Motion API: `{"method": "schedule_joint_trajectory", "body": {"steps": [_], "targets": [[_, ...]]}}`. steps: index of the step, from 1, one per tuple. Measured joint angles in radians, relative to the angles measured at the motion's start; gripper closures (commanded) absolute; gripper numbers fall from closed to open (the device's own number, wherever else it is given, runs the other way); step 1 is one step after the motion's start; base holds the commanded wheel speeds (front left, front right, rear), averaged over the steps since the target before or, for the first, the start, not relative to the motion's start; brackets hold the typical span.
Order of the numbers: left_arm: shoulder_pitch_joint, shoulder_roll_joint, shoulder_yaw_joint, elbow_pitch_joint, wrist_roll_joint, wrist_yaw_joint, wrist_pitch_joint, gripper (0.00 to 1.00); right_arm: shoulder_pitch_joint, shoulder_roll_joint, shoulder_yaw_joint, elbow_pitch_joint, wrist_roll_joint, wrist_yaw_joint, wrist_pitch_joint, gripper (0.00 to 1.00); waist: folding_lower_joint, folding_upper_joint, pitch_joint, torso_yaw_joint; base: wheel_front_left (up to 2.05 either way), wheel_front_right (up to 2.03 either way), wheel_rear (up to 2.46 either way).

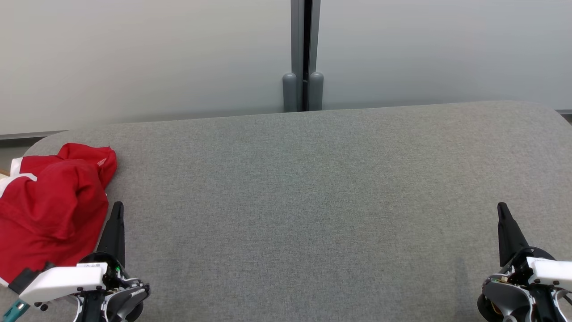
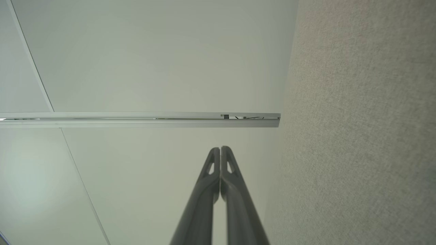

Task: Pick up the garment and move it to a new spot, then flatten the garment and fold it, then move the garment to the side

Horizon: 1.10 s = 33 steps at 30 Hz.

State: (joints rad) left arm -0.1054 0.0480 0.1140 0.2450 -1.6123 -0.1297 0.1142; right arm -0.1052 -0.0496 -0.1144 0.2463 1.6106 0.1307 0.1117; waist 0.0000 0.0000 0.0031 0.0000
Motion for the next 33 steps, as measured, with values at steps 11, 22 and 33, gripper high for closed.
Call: {"method": "schedule_joint_trajectory", "body": {"steps": [11, 22, 33], "targets": [[0.000, 0.000, 0.000, 0.000, 0.000, 0.000, 0.000, 1.00, 0.000, 0.000, 0.000, 0.000, 0.000, 0.000, 0.000, 1.00, 0.0000, 0.0000, 0.000, 0.000, 0.00, 0.00, 0.00], [0.000, 0.000, 0.000, 0.000, 0.000, 0.000, 0.000, 1.00, 0.000, 0.000, 0.000, 0.000, 0.000, 0.000, 0.000, 1.00, 0.0000, 0.0000, 0.000, 0.000, 0.00, 0.00, 0.00], [0.031, -0.009, -0.020, 0.022, 0.007, 0.002, -0.021, 0.00, 0.027, 0.007, 0.012, 0.014, -0.012, 0.000, -0.019, 0.00, 0.0000, 0.0000, 0.001, 0.000, 0.00, 0.00, 0.00]]}}
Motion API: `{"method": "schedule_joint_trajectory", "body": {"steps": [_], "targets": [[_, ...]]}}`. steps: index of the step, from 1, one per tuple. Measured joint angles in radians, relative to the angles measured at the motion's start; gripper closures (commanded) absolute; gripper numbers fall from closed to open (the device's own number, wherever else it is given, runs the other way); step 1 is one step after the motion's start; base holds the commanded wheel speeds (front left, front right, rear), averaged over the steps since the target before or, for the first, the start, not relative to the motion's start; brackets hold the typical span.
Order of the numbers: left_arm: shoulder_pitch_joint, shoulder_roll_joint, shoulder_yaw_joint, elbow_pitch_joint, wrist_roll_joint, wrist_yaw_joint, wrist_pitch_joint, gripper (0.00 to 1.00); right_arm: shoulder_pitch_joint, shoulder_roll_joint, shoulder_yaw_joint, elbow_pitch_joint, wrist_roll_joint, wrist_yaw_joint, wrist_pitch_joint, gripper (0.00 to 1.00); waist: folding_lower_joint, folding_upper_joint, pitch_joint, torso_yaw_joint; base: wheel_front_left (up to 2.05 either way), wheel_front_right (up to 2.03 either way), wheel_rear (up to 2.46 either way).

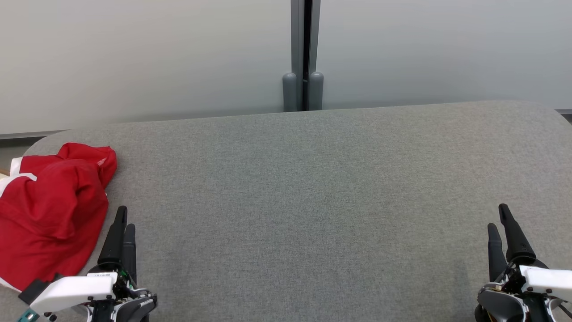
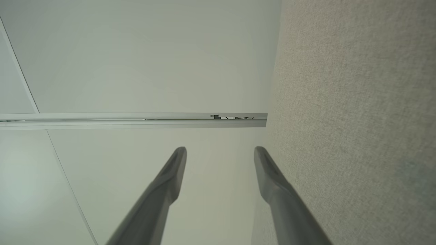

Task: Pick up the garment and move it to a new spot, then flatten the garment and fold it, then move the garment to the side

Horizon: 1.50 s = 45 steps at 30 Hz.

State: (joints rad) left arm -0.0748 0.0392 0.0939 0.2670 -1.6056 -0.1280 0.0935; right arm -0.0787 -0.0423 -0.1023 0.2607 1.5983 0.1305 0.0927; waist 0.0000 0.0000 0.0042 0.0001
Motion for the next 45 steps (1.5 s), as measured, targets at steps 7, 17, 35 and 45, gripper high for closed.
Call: {"method": "schedule_joint_trajectory", "body": {"steps": [7, 17, 35, 45], "targets": [[-0.018, 0.014, -0.038, -0.015, 0.059, 0.000, -0.043, 0.00, -0.005, -0.017, 0.028, -0.015, -0.061, 0.000, -0.041, 0.00, 0.0000, 0.0000, 0.001, 0.000, 0.00, 0.00, 0.00], [-0.037, 0.019, -0.047, -0.070, 0.248, 0.000, -0.087, 0.00, -0.025, -0.036, 0.046, -0.049, -0.245, 0.000, -0.085, 0.00, 0.0001, 0.0000, 0.002, 0.000, 0.00, 0.00, 0.00], [-0.033, 0.040, -0.090, -0.125, 0.593, 0.000, -0.157, 0.00, -0.026, -0.063, 0.095, -0.083, -0.618, 0.000, -0.155, 0.00, 0.0001, 0.0000, -0.005, 0.000, 0.00, 0.00, 0.00], [-0.014, 0.054, -0.119, -0.125, 0.746, 0.000, -0.185, 0.00, -0.024, -0.072, 0.118, -0.082, -0.784, 0.000, -0.165, 0.00, 0.0000, 0.0000, -0.010, 0.000, 0.00, 0.00, 0.00]]}}
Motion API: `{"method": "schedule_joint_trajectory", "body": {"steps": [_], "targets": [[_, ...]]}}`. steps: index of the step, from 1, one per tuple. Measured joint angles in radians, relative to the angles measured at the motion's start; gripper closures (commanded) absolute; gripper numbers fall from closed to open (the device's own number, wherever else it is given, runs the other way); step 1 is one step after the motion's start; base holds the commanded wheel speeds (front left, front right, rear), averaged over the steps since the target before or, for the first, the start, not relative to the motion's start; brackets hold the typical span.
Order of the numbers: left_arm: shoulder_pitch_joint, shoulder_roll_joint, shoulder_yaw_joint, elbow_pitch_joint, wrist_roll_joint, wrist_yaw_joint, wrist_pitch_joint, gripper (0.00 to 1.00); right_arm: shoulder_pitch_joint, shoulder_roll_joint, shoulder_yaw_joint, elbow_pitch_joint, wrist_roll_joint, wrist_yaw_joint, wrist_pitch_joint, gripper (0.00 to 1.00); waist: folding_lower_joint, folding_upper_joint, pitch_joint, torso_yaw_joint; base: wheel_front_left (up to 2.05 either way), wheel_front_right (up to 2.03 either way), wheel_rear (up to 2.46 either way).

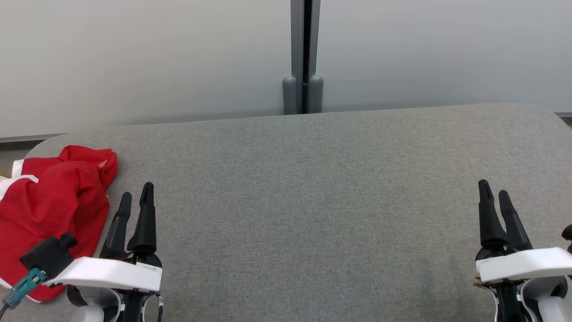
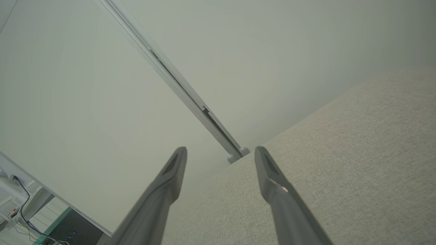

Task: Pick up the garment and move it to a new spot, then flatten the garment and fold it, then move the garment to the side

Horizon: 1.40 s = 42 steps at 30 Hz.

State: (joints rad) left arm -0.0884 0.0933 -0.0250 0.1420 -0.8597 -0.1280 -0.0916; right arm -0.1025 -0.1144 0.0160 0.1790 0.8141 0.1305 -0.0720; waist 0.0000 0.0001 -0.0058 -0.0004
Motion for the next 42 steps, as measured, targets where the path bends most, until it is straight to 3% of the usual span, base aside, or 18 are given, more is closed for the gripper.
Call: {"method": "schedule_joint_trajectory", "body": {"steps": [18, 42], "targets": [[0.016, 0.013, -0.022, 0.050, 0.268, 0.000, -0.051, 0.00, 0.006, -0.006, 0.029, 0.015, -0.269, 0.000, -0.010, 0.00, 0.0000, 0.0000, -0.006, -0.003, 0.00, 0.00, 0.00], [0.019, 0.009, -0.022, 0.094, 0.523, 0.021, -0.108, 0.00, 0.018, 0.012, 0.040, 0.049, -0.489, 0.000, -0.040, 0.00, 0.0000, 0.0000, -0.013, -0.005, 0.00, 0.00, 0.00]]}}
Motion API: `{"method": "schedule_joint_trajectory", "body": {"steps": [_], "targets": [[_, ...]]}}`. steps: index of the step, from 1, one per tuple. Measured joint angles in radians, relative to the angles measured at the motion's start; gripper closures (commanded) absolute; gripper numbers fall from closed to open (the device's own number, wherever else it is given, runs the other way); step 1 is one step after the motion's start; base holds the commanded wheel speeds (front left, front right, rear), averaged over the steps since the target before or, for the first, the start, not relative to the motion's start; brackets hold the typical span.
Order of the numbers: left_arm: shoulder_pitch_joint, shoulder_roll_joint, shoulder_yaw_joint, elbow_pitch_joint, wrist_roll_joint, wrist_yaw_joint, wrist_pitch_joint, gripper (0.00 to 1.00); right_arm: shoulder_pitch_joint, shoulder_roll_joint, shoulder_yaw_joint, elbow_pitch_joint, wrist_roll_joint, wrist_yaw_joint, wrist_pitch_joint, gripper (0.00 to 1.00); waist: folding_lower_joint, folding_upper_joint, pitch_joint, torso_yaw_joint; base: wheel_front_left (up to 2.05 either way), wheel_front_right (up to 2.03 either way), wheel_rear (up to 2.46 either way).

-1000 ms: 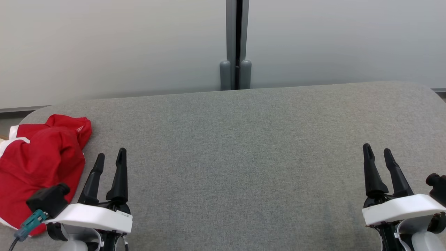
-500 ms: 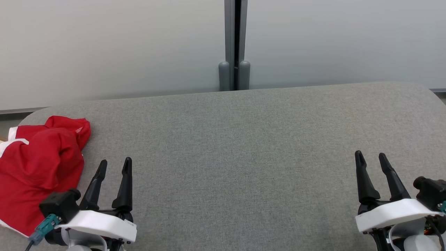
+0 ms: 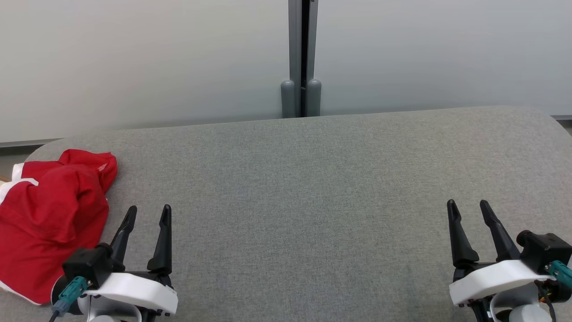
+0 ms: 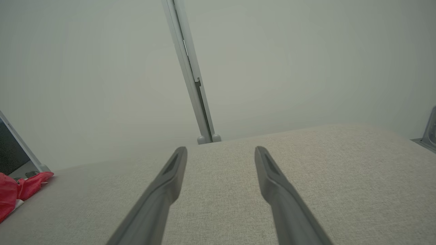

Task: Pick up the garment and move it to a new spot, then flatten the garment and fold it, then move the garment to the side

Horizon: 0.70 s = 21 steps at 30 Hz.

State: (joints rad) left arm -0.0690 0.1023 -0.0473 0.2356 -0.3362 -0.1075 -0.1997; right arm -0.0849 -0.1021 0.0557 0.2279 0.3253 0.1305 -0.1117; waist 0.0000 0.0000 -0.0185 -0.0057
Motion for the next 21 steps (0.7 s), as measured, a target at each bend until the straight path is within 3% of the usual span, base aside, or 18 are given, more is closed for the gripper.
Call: {"method": "schedule_joint_trajectory", "body": {"steps": [21], "targets": [[0.000, -0.011, 0.022, 0.058, 0.140, 0.013, -0.042, 0.00, 0.003, 0.007, 0.030, -0.011, -0.112, 0.000, 0.009, 0.00, 0.0000, 0.0000, -0.004, -0.005, 0.00, 0.00, 0.00]]}}
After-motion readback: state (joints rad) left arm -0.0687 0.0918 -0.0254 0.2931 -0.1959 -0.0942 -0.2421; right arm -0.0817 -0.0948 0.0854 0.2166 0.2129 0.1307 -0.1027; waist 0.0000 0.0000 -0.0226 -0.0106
